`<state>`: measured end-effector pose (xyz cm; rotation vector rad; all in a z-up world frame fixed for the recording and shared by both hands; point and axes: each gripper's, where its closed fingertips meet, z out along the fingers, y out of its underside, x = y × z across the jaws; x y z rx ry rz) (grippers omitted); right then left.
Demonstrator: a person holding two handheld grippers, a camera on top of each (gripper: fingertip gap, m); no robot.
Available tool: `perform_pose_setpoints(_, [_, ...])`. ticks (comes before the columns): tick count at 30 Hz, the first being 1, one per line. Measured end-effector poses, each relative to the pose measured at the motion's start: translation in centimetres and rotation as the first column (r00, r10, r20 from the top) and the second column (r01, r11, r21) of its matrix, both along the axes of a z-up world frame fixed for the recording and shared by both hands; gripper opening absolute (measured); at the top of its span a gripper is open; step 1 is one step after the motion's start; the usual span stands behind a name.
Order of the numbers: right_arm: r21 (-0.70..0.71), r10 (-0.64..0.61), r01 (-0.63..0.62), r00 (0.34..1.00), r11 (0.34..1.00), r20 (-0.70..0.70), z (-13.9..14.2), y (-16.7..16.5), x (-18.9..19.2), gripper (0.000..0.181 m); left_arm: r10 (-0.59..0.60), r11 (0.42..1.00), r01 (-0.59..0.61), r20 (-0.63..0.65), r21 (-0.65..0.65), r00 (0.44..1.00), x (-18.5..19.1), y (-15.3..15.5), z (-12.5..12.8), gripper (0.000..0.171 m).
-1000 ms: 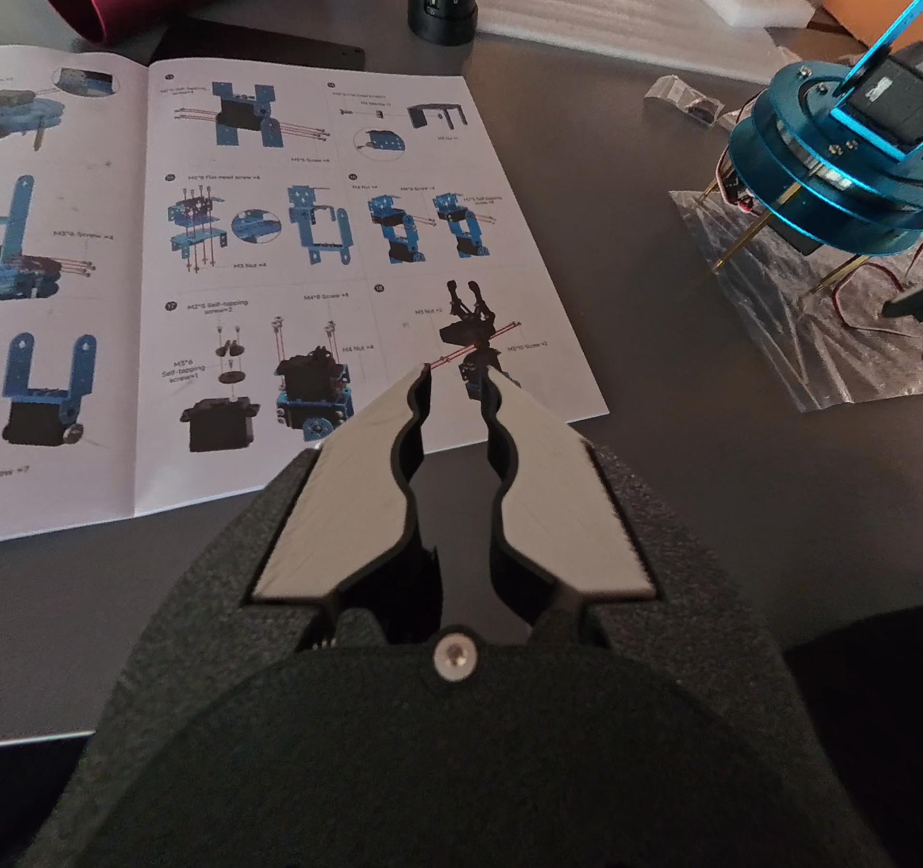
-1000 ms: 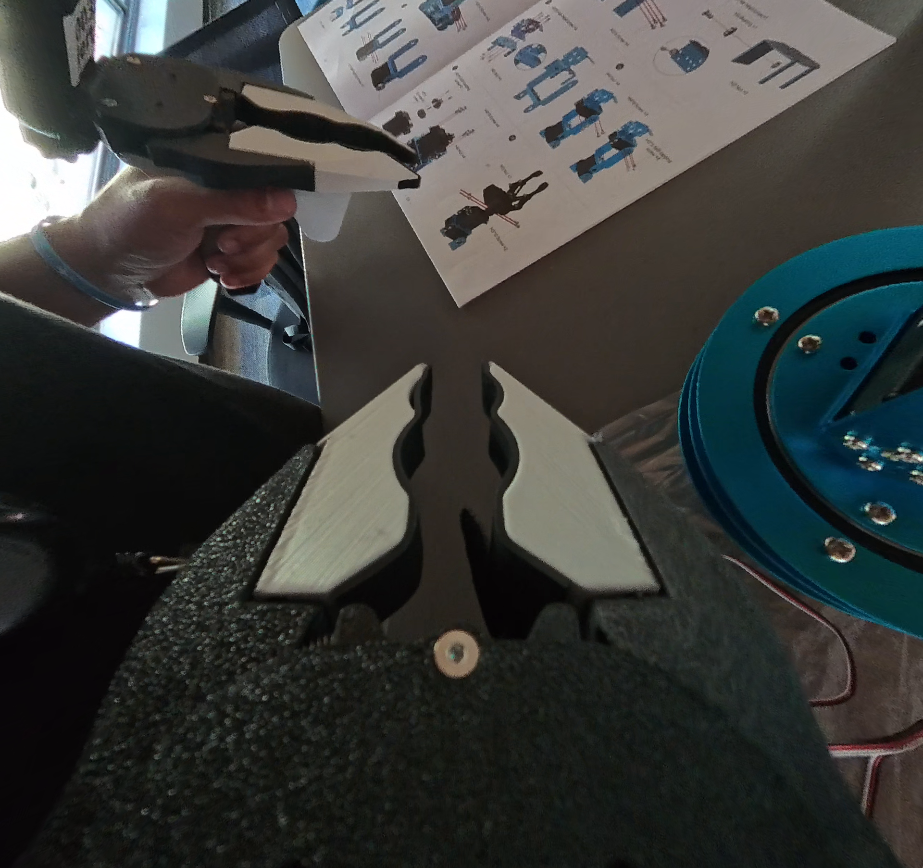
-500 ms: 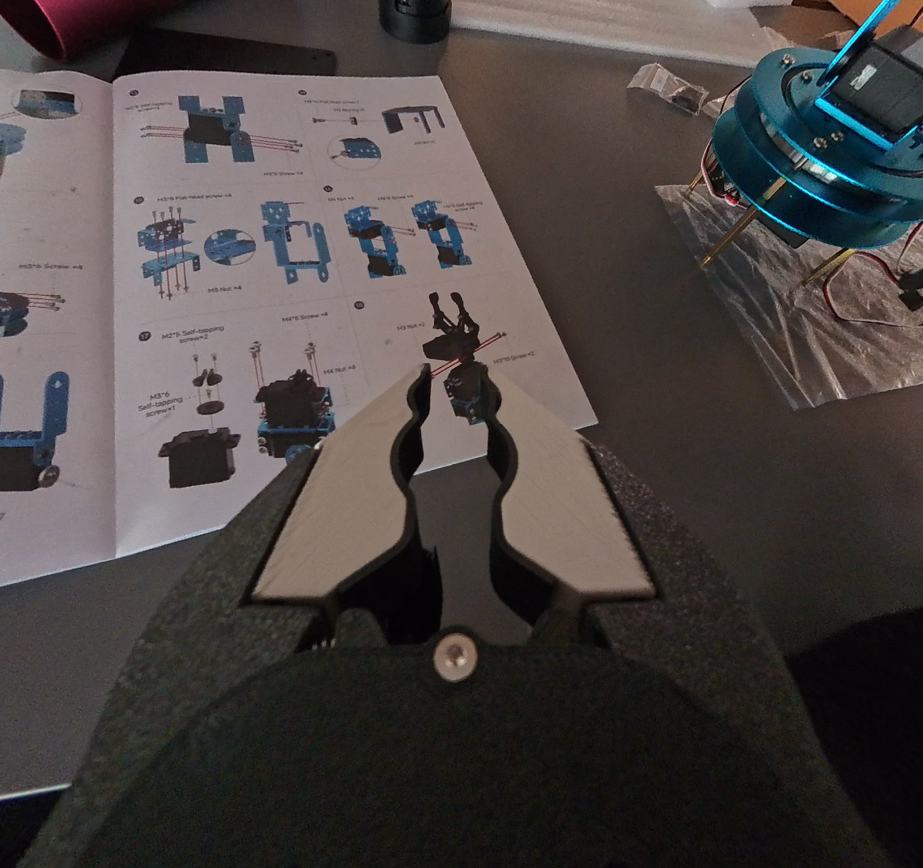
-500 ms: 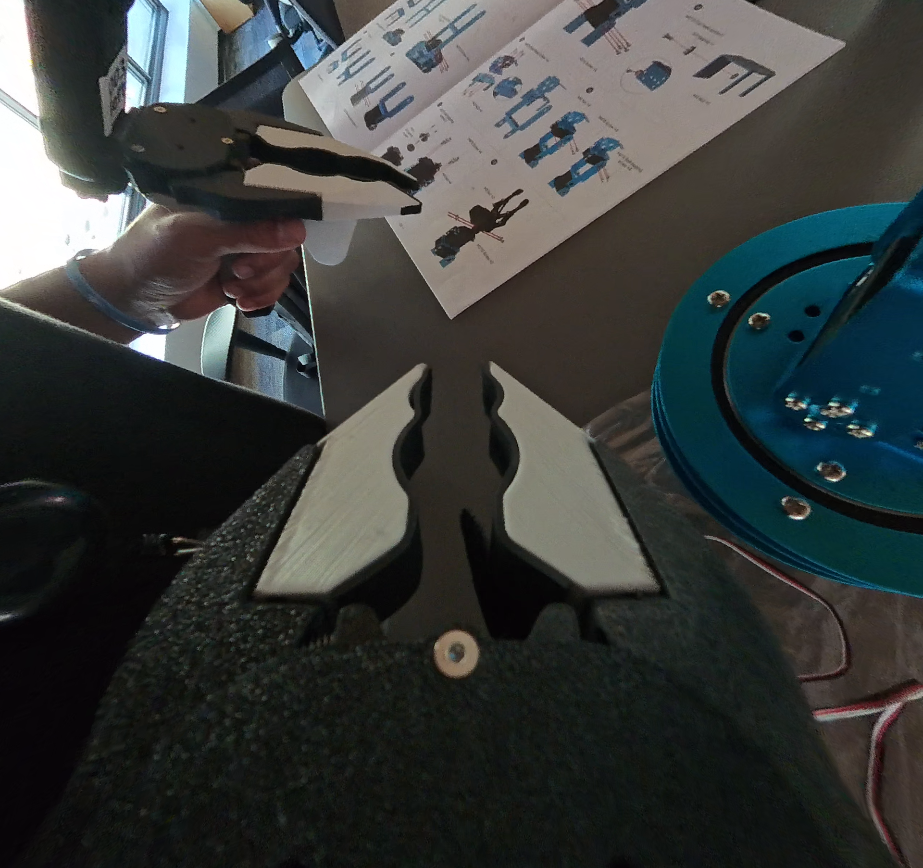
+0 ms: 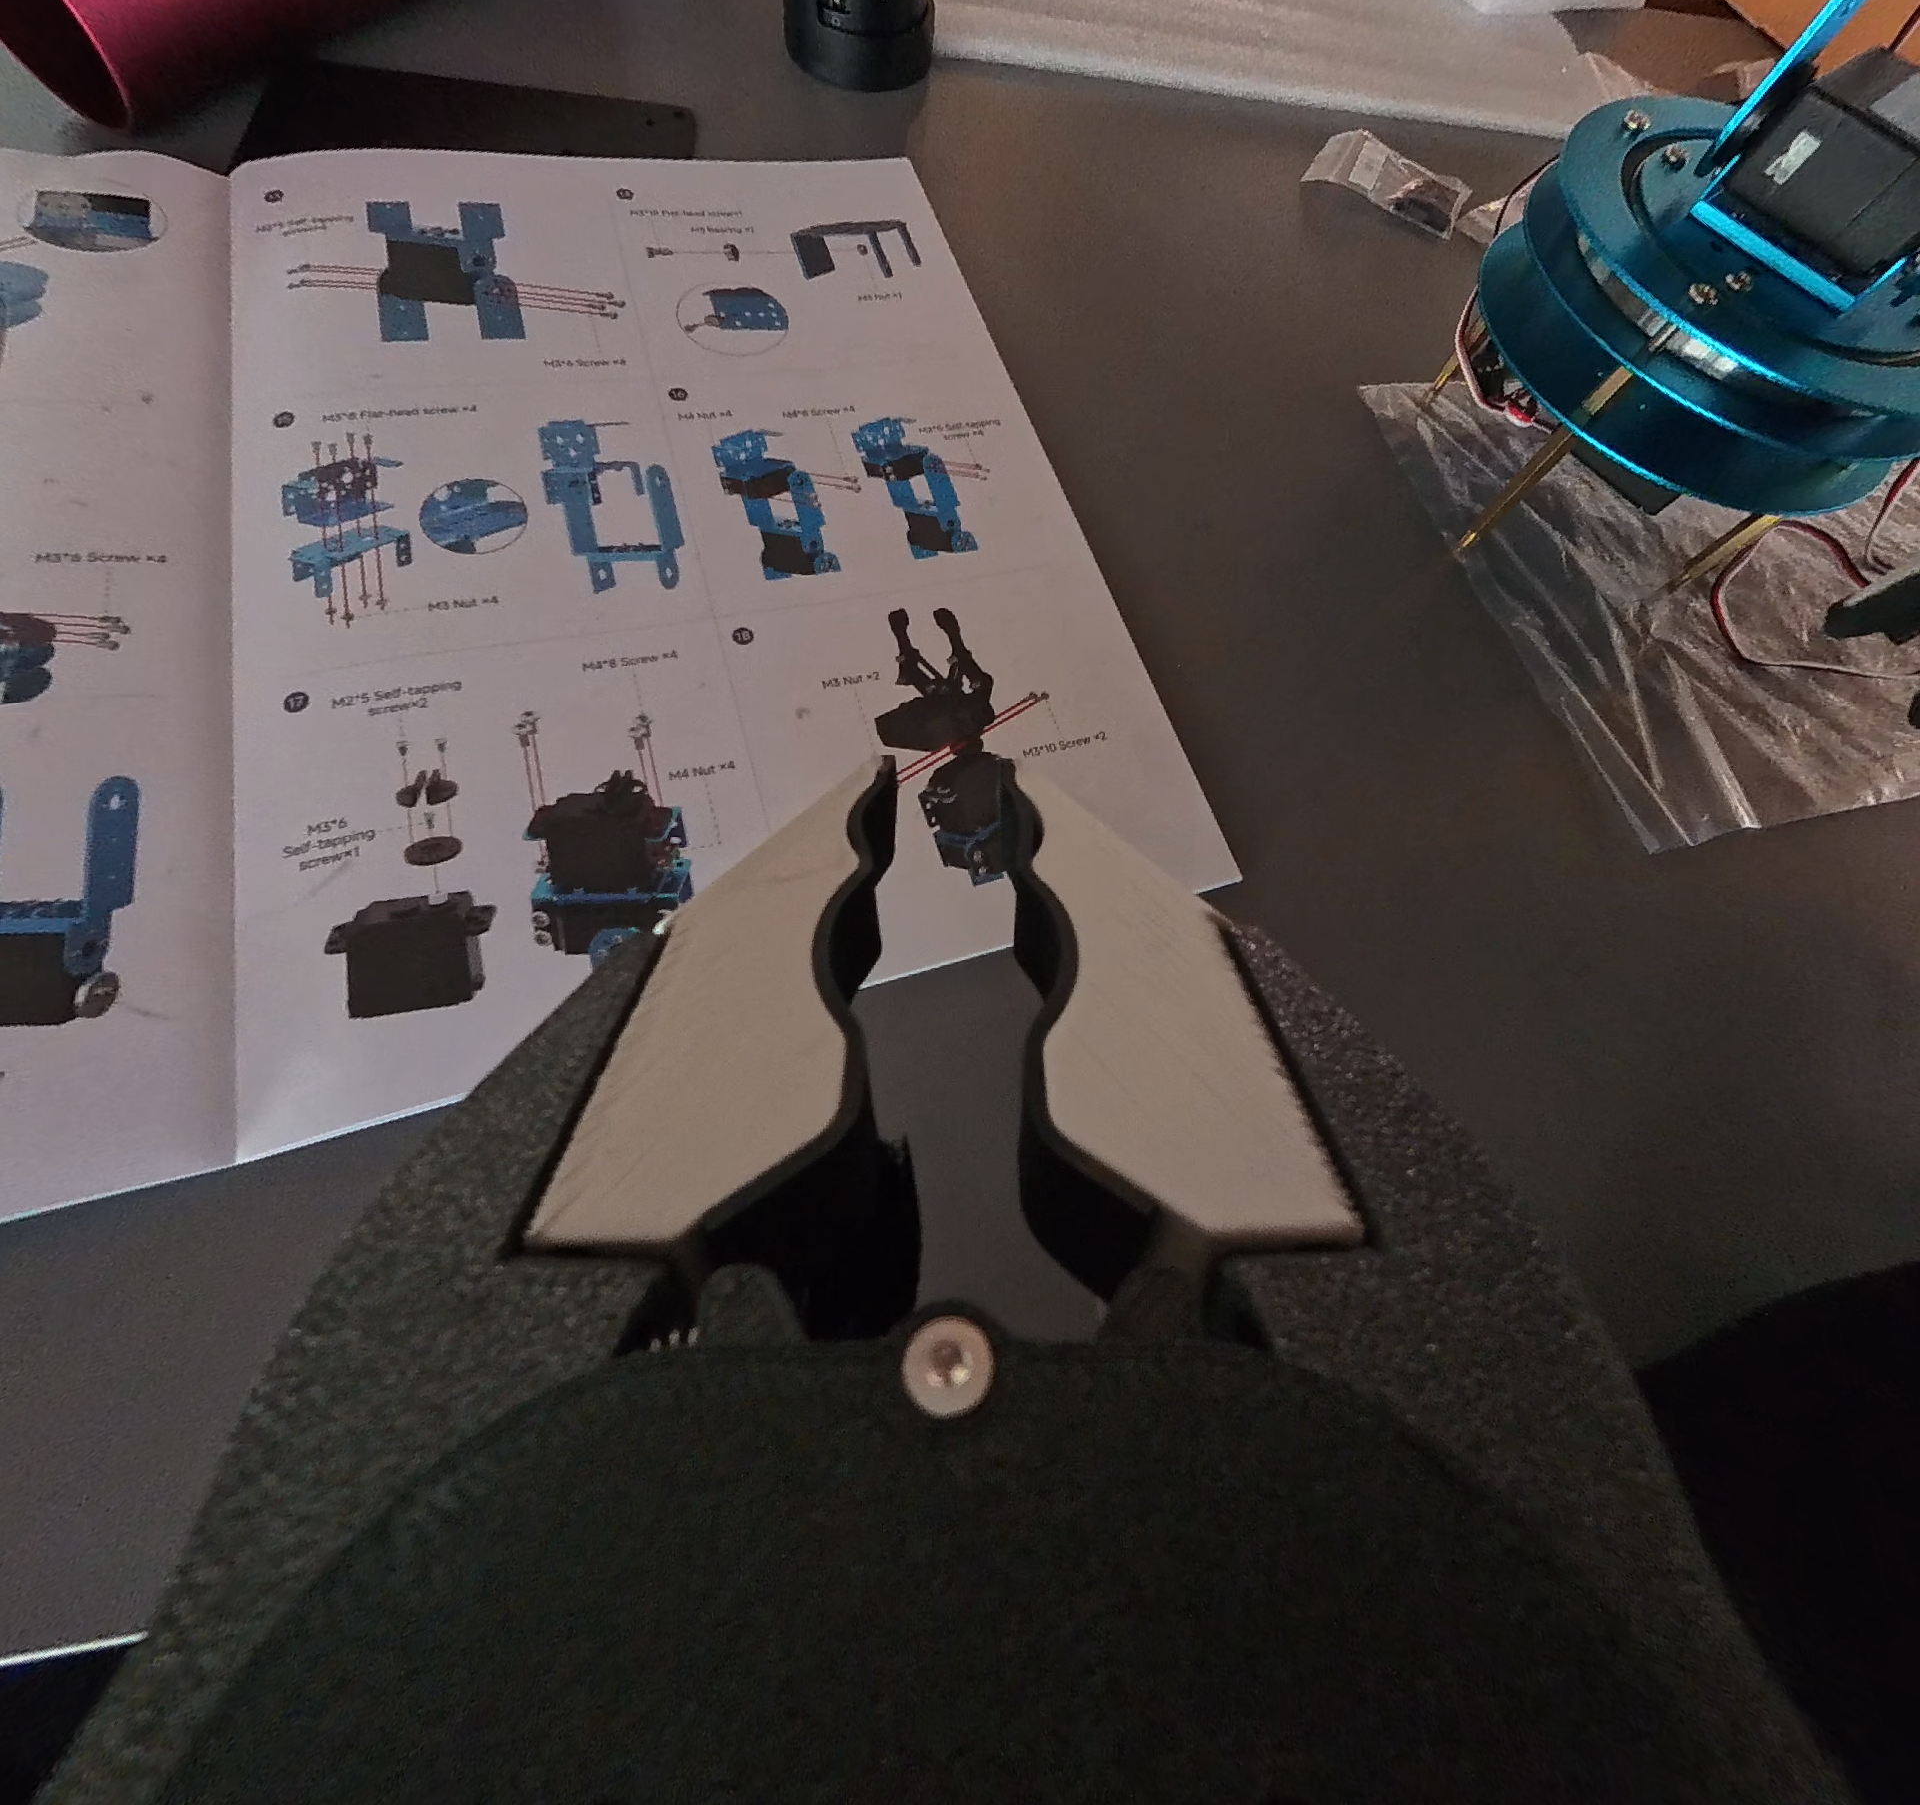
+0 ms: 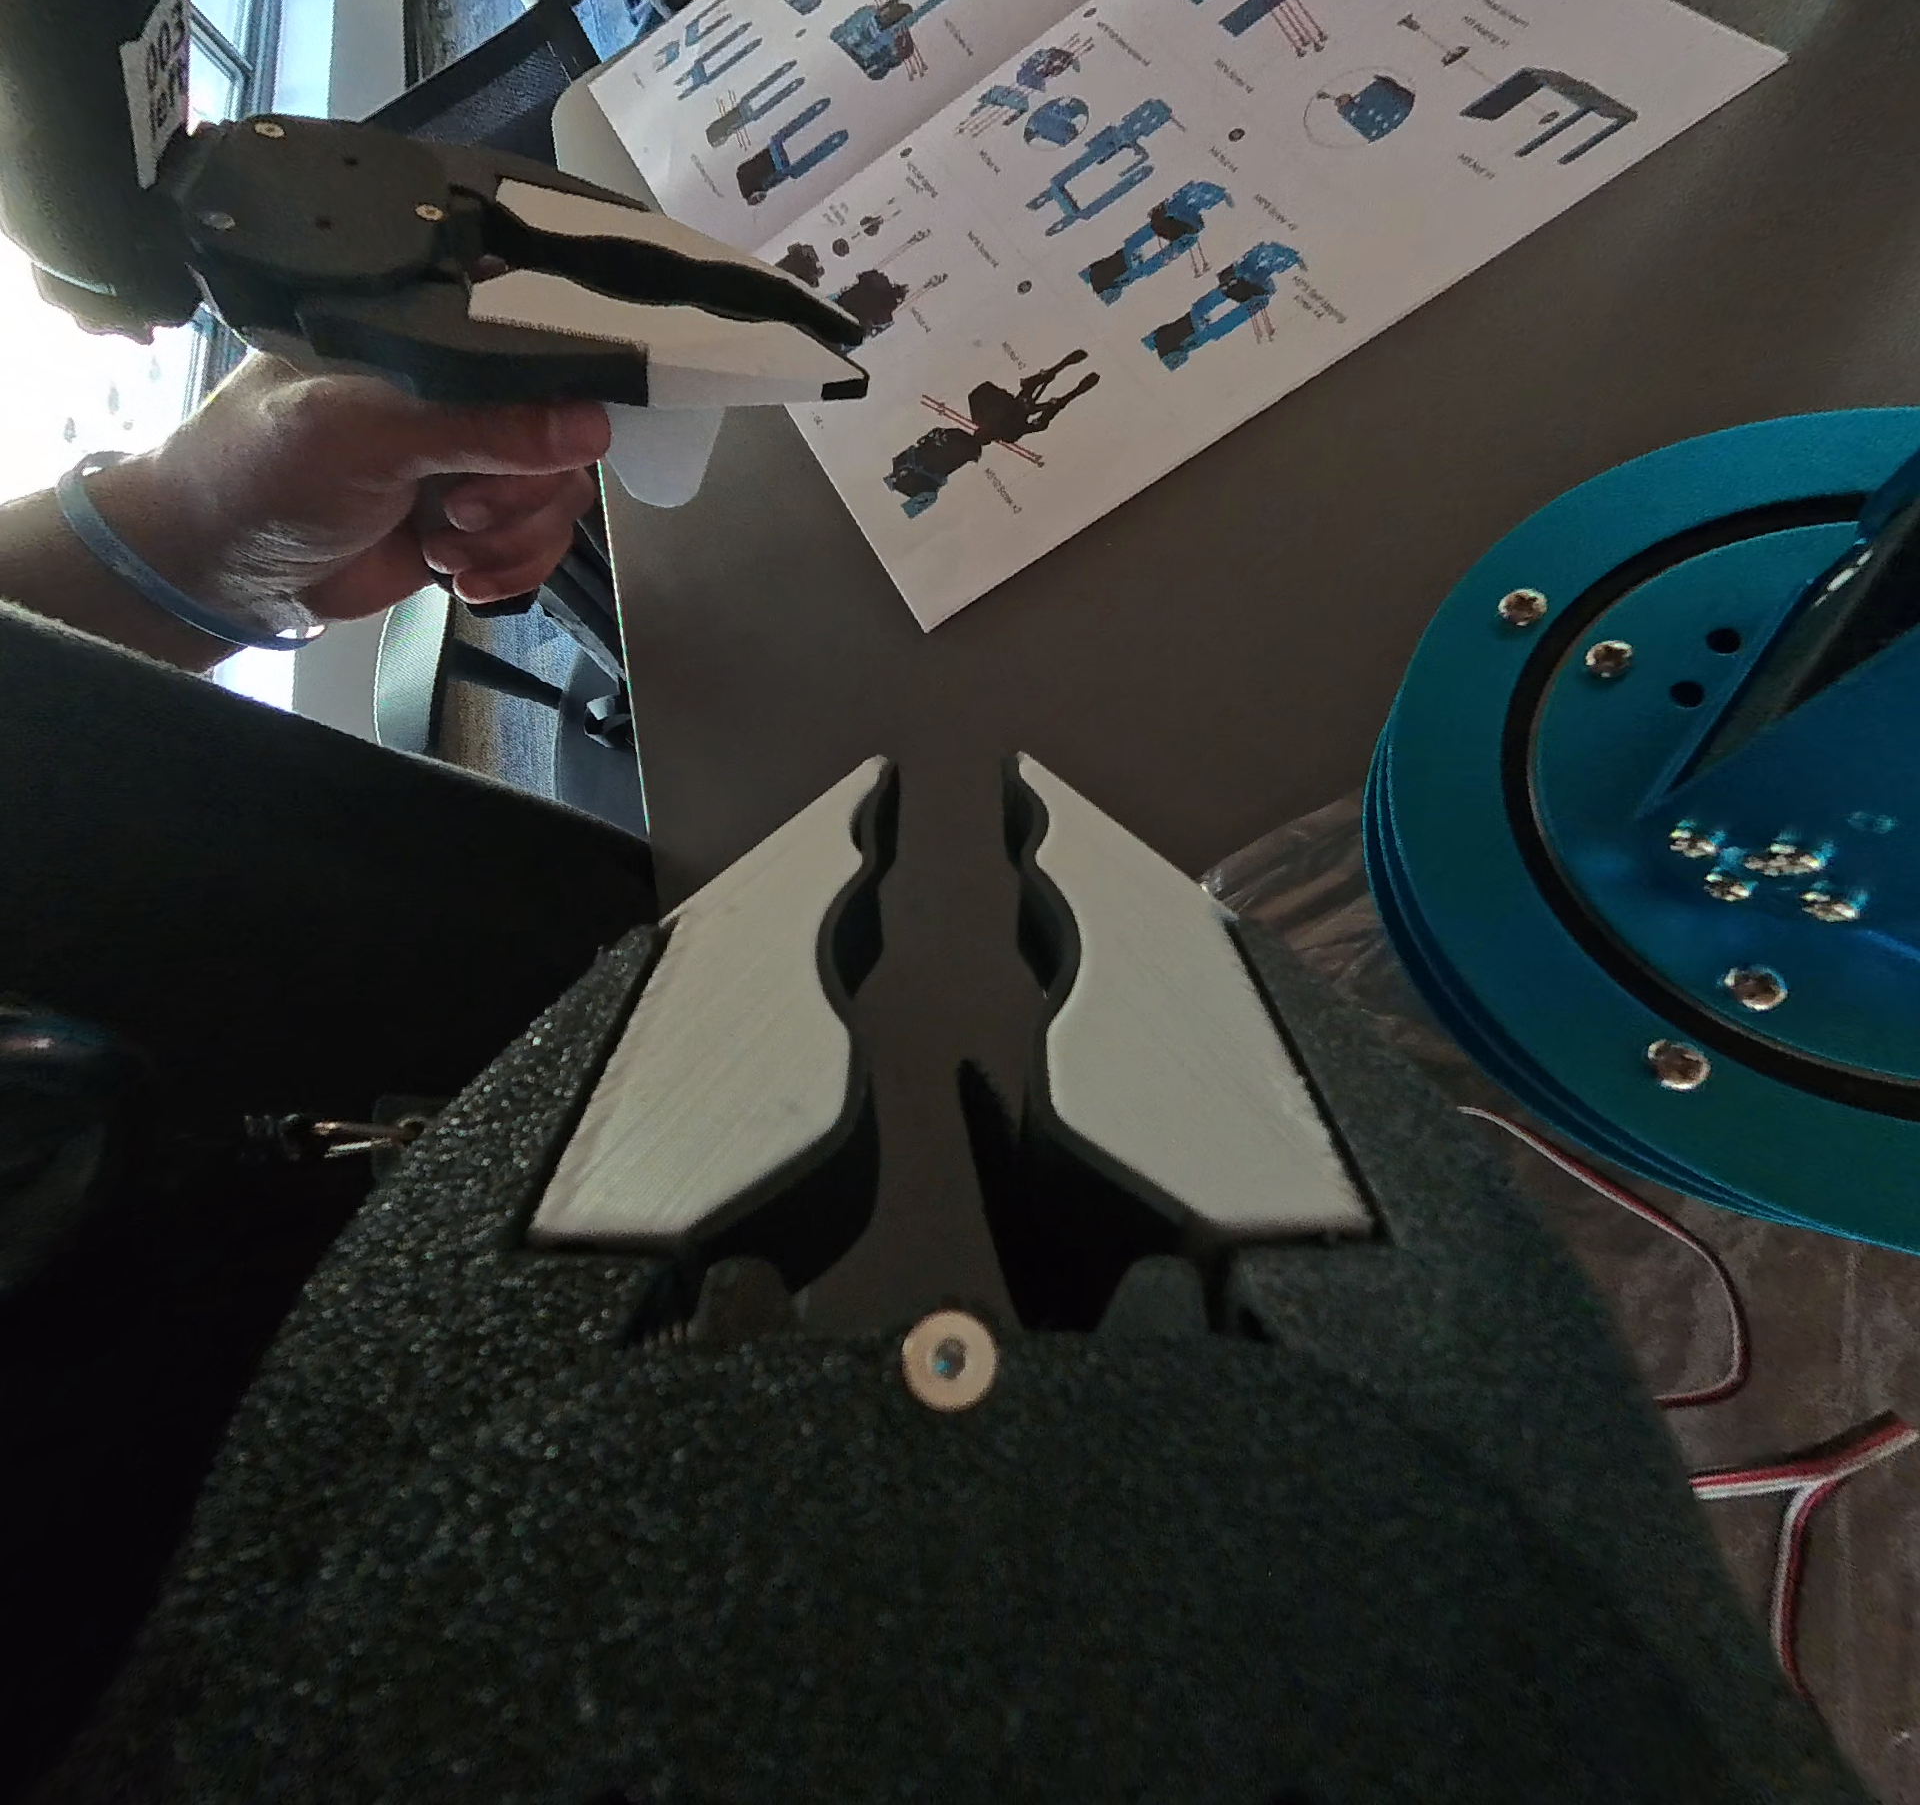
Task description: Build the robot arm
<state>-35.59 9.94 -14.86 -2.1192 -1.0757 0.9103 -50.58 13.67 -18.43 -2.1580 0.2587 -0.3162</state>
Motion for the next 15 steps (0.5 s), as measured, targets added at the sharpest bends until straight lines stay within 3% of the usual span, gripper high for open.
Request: perform_pose_setpoints(15, [-0.005, 0.005, -0.005, 1.0, 1.0, 0.0, -0.25, 0.12, -0.09, 0.021, -0.005, 1.0, 0.004, -0.017, -0.006, 1.0, 0.03, -0.01, -0.13, 0.019])
